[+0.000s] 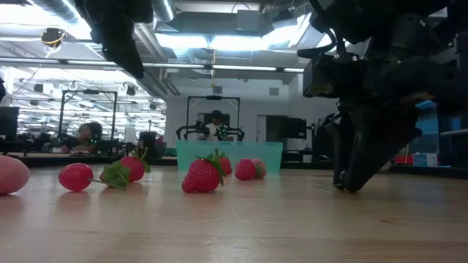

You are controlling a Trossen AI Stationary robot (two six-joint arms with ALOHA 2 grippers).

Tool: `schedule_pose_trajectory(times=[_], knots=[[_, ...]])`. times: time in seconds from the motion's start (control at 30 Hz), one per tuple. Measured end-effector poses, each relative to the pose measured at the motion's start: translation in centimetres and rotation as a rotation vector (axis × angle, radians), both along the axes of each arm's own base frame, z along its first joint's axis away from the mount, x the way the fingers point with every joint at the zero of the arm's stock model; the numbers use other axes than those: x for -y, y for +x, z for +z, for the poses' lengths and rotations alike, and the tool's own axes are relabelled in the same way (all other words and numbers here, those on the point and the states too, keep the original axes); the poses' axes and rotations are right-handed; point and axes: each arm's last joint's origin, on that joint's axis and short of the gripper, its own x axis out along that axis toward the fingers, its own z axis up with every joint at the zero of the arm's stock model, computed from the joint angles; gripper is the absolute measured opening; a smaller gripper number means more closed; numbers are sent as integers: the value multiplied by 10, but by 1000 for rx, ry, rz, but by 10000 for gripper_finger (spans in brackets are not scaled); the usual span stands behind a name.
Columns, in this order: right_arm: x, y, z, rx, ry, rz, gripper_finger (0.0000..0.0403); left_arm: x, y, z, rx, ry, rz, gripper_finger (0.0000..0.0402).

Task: Pick and placing Produce into tupperware
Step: Put the black cherry into the green container

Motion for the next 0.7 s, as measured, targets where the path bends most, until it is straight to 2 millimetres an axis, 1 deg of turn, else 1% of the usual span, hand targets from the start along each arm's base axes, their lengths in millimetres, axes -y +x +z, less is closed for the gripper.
schedule_pose_trajectory(times=[0.17,0.27,0.4,0.5,0.6,0.7], knots=[[0,1,1,5,-16,6,114,0,0,0,0,-1,0,151],[2,8,8,33,-57,35,114,0,0,0,0,-1,0,151],[9,28,31,91,-82,58,116,0,0,0,0,-1,0,151],[17,43,53,127,-96,59,114,0,0,0,0,-1,-1,151],[30,57,77,150,-93,12,114,0,0,0,0,-1,-1,151],[48,70,102,199,-89,-47,114,0,0,0,0,-1,-1,151]])
